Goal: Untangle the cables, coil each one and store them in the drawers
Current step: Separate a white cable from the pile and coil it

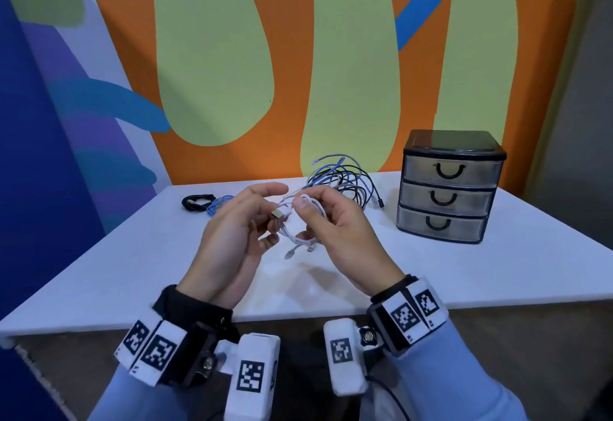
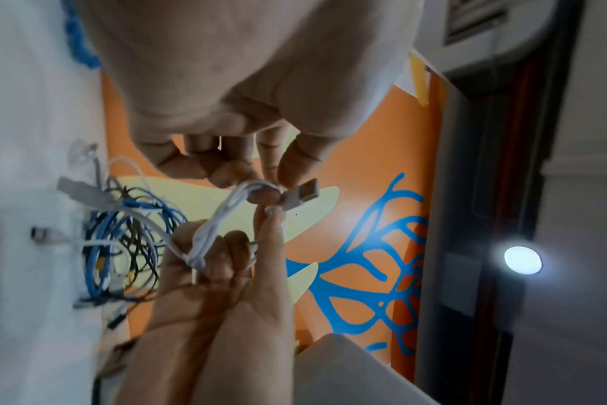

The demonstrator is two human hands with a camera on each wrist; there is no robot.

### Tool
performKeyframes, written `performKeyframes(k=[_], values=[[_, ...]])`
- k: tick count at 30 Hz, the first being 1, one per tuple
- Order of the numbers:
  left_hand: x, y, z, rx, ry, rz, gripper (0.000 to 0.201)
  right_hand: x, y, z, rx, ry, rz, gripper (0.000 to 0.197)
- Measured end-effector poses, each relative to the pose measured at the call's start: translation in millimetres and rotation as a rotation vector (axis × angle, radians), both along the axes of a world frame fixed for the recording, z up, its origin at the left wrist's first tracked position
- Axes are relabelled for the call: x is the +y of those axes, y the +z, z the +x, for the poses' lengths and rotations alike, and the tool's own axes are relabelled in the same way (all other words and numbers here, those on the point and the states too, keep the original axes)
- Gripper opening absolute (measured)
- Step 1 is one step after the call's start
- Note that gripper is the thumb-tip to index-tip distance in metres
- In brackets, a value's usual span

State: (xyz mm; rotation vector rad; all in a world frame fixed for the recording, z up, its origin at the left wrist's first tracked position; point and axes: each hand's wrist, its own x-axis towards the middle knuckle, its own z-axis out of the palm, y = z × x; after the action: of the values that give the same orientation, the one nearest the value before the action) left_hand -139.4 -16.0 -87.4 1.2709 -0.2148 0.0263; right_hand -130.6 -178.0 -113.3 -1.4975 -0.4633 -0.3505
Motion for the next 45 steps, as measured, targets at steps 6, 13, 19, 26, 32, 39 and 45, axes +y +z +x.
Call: performKeyframes(k=[6, 13, 19, 26, 32, 39, 45], values=[[-1, -10, -2, -0.181, 0.325, 0.403, 0.015, 3, 2, 11, 0.118, 0.006, 0.348, 0.018], [-13, -12, -2, 0.105, 0.03, 0.301, 0.025, -3, -4, 5, 0.206, 0.282, 0.711, 0.035], [-18, -7, -4, 0.022, 0.009, 0.057, 0.025, -4, -11, 5, 0.112, 0.082, 0.501, 0.033], [-18, -18, -3, -0.238, 0.204, 0.241, 0.029, -6, -21, 6, -0.032, -0.26, 0.193, 0.017], [-18, -24, 0, -0.185, 0.275, 0.094, 0.025, -3, -29, 17, -0.019, -0.419, 0.148, 0.012], [-11, -18, 3, 0.065, 0.254, -0.185, 0.027, -7, -25, 20, 0.118, -0.129, 0.321, 0.021], [-12, -13, -7, -0.393, 0.28, 0.08, 0.044, -13, -30, 21, -0.116, -0.467, -0.005, 0.034]])
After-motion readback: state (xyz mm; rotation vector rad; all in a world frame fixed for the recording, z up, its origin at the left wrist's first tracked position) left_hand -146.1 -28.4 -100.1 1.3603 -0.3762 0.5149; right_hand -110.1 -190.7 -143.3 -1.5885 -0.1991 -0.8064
